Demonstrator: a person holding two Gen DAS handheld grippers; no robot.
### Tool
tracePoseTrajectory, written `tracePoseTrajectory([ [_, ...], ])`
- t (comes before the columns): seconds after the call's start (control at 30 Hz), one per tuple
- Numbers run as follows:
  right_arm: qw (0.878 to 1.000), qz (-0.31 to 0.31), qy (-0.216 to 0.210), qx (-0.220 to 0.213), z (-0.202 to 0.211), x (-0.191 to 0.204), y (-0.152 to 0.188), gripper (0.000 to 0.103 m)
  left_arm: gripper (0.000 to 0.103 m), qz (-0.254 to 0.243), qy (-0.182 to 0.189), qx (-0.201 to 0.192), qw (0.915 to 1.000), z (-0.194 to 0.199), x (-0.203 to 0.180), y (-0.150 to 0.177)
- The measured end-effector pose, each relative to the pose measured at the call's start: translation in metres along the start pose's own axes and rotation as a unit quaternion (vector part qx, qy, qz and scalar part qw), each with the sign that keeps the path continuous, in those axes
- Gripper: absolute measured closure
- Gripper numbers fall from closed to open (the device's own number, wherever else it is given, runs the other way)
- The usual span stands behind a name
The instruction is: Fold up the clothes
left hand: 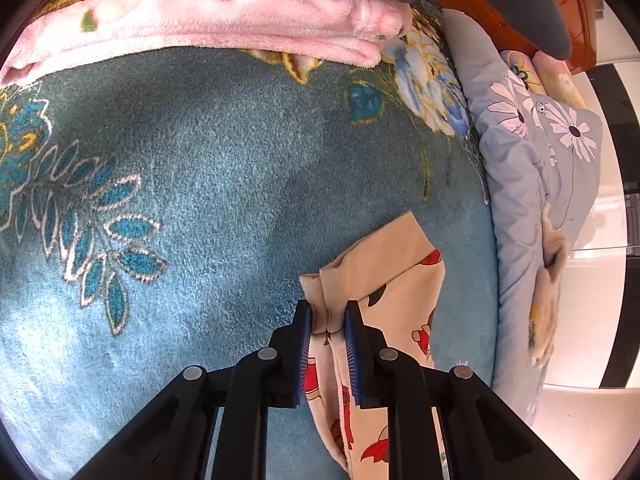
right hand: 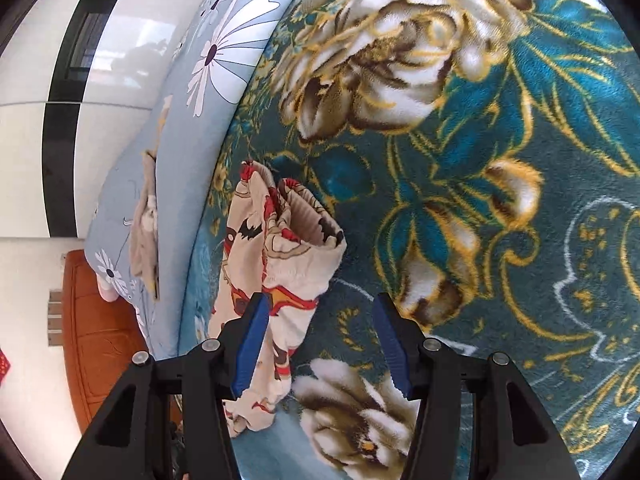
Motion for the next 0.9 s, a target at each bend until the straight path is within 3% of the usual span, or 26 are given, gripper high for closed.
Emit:
tracePoseTrajectory([
  [0.2, 0.997, -0.060, -0.044, -0.003, -0.025, -0.004, -0.001, 0.046, 0.086, -0.011, 0.000, -0.002, 0.9999, 0.004, 0.005, -0.003],
  [0.33, 0.996, -0.084, -0.030, -0.006, -0.039, -0.002, -0.002, 0.045, 0.086, -0.006, 0.001, 0.002, 1.0000, 0.000, 0.010, -0.003],
  [0.57, 0.992, -0.120, -0.049, 0.006, -0.045, -0.008, -0.007, 0.046, 0.074, 0.035, 0.034, 0.030, 0.9984, -0.006, 0.029, -0.005],
  [0.67, 0.990, -0.129, -0.055, 0.004, -0.046, -0.009, -0.007, 0.047, 0.069, 0.025, 0.036, 0.025, 0.9987, -0.008, 0.025, -0.006],
  [0.8, 0.992, -0.120, -0.042, 0.002, -0.046, -0.006, -0.007, 0.047, 0.072, -0.002, 0.029, 0.018, 0.9994, -0.009, 0.016, -0.007],
  [0.9, 0.994, -0.105, -0.022, 0.008, -0.045, -0.003, -0.005, 0.061, 0.081, -0.009, 0.034, 0.009, 0.9994, -0.006, 0.013, -0.007],
])
Point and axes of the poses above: each gripper's, at about its wrist camera, not at the fingertips, and z roughly against the way its jaws point, x to its left, y to its underside, the point moved 4 cm from there along -z, roughly the way its jaws point, and after that the axes turned 2 degrees about -x, right-handed, at the moved point
